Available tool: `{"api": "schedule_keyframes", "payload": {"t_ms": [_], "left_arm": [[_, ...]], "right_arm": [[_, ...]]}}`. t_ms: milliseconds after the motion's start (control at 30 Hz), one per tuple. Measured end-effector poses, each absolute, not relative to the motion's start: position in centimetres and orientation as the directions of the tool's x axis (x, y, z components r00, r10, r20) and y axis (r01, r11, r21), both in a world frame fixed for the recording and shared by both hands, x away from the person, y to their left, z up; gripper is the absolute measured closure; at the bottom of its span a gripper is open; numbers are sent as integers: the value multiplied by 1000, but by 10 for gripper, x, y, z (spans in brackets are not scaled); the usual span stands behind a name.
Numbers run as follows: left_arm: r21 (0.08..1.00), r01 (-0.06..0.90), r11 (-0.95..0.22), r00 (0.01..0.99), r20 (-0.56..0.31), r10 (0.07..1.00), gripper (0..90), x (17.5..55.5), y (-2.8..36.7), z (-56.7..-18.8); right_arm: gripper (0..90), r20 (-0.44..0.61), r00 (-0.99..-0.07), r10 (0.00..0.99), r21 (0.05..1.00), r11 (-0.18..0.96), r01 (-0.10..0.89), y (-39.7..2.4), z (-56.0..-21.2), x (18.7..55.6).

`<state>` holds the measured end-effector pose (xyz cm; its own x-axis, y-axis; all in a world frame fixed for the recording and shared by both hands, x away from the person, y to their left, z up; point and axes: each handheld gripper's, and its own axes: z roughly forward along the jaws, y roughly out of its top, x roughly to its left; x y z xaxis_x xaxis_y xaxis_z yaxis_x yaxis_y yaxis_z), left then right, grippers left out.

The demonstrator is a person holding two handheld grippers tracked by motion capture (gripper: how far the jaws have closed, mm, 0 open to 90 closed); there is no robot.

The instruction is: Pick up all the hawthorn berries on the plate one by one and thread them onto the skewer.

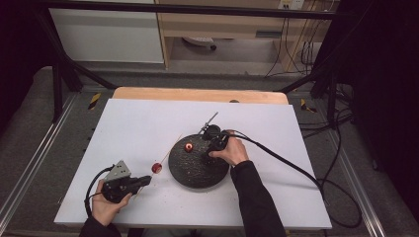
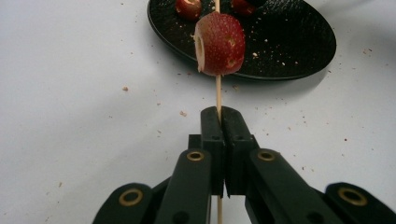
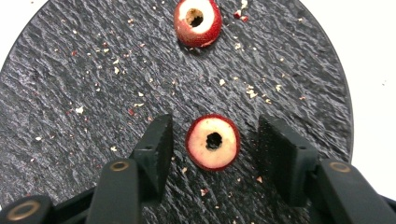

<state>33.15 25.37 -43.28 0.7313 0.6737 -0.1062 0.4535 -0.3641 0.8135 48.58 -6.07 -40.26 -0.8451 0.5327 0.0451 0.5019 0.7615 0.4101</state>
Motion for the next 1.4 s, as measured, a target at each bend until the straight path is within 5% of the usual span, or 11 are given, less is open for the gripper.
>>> {"api": "schedule_keyframes", "payload": {"t_ms": [800,1400], "left_arm": [[811,452,-372,735,-103,671,885,332,253,-433],[812,450,-372,737,-103,668,885,331,252,-433]], "right_arm": [[608,74,-848,526,366,776,513,-60,-406,489],[613,159,-787,596,493,643,587,-69,-377,470]]}}
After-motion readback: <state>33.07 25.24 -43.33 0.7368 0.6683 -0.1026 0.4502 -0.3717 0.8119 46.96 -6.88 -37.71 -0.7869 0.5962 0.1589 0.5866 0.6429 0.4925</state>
